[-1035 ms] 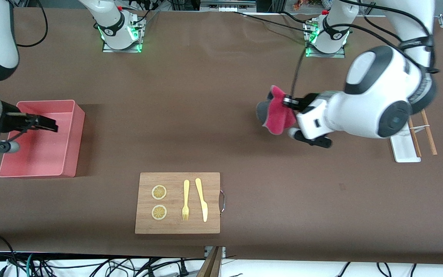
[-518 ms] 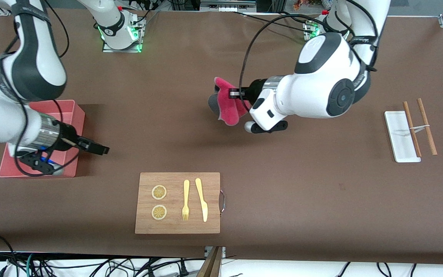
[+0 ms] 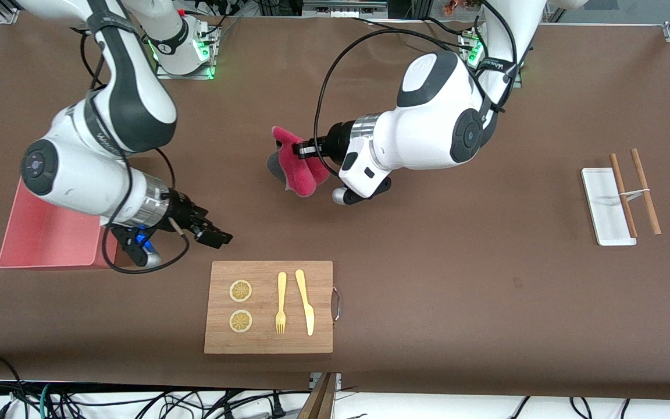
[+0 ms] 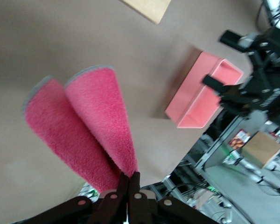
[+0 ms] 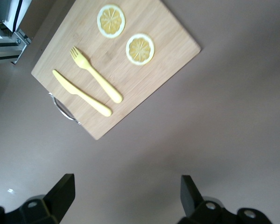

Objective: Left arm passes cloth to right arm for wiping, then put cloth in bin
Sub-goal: 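Bring the right gripper toward the cloth hanging from the left gripper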

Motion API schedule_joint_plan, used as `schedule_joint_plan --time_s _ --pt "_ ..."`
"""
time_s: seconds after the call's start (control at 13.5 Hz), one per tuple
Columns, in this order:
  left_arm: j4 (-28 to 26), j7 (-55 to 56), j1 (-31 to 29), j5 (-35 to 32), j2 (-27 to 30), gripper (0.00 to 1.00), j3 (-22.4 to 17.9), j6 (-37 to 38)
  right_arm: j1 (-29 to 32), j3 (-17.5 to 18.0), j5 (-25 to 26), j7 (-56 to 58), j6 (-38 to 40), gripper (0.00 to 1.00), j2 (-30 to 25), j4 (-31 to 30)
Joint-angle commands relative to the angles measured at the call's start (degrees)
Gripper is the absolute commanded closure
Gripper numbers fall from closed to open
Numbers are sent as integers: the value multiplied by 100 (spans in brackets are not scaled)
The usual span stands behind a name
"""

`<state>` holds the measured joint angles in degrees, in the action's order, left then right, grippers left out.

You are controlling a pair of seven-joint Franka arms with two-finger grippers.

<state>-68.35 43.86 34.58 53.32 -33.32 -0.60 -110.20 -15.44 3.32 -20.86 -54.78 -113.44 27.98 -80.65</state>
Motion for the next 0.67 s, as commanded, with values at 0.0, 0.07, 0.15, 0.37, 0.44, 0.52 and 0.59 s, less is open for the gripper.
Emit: schedule_joint_plan --time_s 0.0,0.07,0.15,0.37,0.44,0.52,0.59 --pt "102 88 145 162 -105 100 -89 -422 -143 -33 -278 -505 -213 0 102 14" --pt "102 88 163 162 -105 100 -98 -467 -170 -33 -322 -585 -213 0 128 14" --pt "102 88 164 162 -96 100 -98 -468 -205 -33 -366 -621 -152 0 128 -12" --pt "111 158 146 170 -96 100 -98 -468 -302 -33 -366 -770 216 0 128 -91" --pt "111 184 129 170 -96 100 -98 -468 -302 -24 -366 -771 357 0 128 -100" --pt "111 184 111 170 -79 100 -98 -468 -302 -24 -375 -771 471 0 137 -109" --pt "111 184 102 179 -87 100 -98 -468 -310 -7 -375 -771 533 0 137 -117"
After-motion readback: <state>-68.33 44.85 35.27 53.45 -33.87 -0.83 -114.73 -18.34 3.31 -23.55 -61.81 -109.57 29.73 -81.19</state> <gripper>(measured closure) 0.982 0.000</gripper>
